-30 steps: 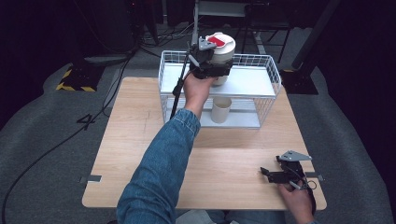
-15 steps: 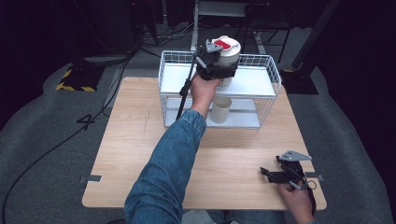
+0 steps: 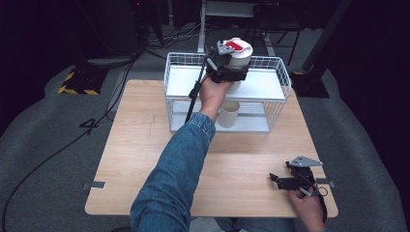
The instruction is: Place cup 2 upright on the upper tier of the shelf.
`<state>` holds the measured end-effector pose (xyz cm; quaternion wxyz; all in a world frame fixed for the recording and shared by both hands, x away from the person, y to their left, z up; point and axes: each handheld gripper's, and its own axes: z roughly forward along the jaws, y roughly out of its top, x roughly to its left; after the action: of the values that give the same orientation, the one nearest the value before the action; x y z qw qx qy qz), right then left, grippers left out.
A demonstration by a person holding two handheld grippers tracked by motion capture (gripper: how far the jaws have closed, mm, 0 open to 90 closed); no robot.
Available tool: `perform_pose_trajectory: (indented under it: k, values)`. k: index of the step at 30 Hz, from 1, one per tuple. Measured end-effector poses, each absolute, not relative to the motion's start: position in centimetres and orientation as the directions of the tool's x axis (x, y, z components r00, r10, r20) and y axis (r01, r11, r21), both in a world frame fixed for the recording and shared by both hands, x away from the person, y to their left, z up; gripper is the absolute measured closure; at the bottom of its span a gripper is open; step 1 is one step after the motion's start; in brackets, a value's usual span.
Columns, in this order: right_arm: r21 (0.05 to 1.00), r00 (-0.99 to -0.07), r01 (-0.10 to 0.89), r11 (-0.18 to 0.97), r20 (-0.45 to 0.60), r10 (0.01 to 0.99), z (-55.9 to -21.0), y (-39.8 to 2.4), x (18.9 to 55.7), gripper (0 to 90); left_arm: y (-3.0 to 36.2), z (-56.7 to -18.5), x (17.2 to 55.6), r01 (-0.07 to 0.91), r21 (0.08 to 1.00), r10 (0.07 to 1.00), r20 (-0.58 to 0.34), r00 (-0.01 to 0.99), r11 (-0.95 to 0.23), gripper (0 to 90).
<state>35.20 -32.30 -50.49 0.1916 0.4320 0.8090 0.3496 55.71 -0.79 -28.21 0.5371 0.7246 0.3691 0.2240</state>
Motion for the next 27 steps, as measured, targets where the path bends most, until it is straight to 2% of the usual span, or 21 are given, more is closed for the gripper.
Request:
perform_pose_trajectory:
  k: [11, 27]
  values:
    - [0.731, -0.553, 0.566, 0.382, -0.007, 0.833, -50.49, -32.29, 35.20, 11.6, -0.76, -28.37, 55.79, 0.288, 0.947, 0.772, -0.076, 0.631, -0.142, 8.8]
    - [0.731, -0.553, 0.566, 0.382, -0.007, 0.833, -50.49, -32.29, 35.19, 11.6, -0.19, -27.79, 55.05, 0.279, 0.951, 0.779, -0.072, 0.622, -0.136, 0.9]
